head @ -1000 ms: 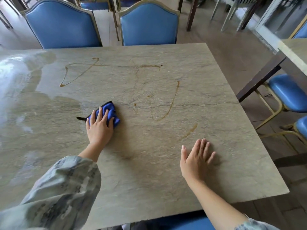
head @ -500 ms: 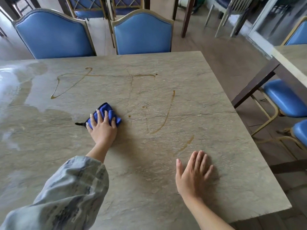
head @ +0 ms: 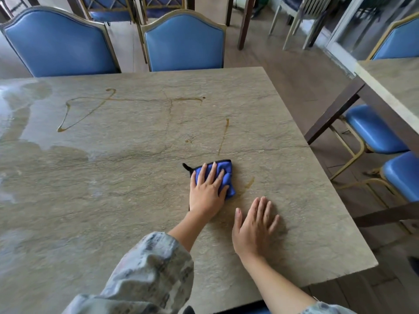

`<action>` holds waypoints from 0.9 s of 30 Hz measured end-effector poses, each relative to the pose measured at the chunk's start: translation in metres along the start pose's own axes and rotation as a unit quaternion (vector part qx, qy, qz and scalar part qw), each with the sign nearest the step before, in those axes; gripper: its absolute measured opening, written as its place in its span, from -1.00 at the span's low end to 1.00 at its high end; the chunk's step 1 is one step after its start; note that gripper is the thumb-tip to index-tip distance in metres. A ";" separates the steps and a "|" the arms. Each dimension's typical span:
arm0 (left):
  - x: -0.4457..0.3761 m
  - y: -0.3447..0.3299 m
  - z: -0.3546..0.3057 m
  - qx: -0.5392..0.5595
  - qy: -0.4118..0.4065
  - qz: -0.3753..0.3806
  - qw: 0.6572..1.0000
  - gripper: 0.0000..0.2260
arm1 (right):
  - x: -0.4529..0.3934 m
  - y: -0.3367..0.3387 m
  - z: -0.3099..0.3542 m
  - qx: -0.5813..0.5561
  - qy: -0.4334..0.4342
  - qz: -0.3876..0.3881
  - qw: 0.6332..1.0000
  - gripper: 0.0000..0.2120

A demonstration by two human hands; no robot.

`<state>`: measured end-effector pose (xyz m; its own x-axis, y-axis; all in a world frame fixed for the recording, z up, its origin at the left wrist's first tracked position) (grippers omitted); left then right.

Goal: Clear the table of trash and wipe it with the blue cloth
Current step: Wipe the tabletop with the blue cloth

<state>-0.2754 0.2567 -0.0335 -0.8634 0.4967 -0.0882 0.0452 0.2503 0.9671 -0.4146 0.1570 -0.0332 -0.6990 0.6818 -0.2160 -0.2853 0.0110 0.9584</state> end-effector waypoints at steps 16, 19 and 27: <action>-0.082 0.018 0.103 -0.001 0.114 -0.045 0.992 -0.53 | -0.016 -0.001 -0.013 -0.039 0.081 -0.010 0.996 -0.35; -0.098 0.021 0.118 0.007 0.142 -0.053 0.988 -0.52 | -0.016 -0.002 -0.015 -0.033 0.083 -0.010 0.996 -0.34; -0.105 0.015 0.101 0.009 0.133 -0.031 0.991 -0.52 | -0.016 0.000 -0.012 -0.038 0.081 -0.007 0.996 -0.35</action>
<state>-0.1335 0.2921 -0.0342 -0.9667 0.2432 -0.0793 -0.0055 0.2902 0.9569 -0.4112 0.1372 -0.0318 -0.7892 0.5556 -0.2617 -0.3396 -0.0397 0.9397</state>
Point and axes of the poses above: each hand's wrist, its own x-axis away from the middle knuckle, its own y-axis out of the back of the hand, z = x × y, the point moved 9 cm from there along -x, towards the middle knuckle, and after that the axes turned 8 degrees about -z, right-handed, at the moved point
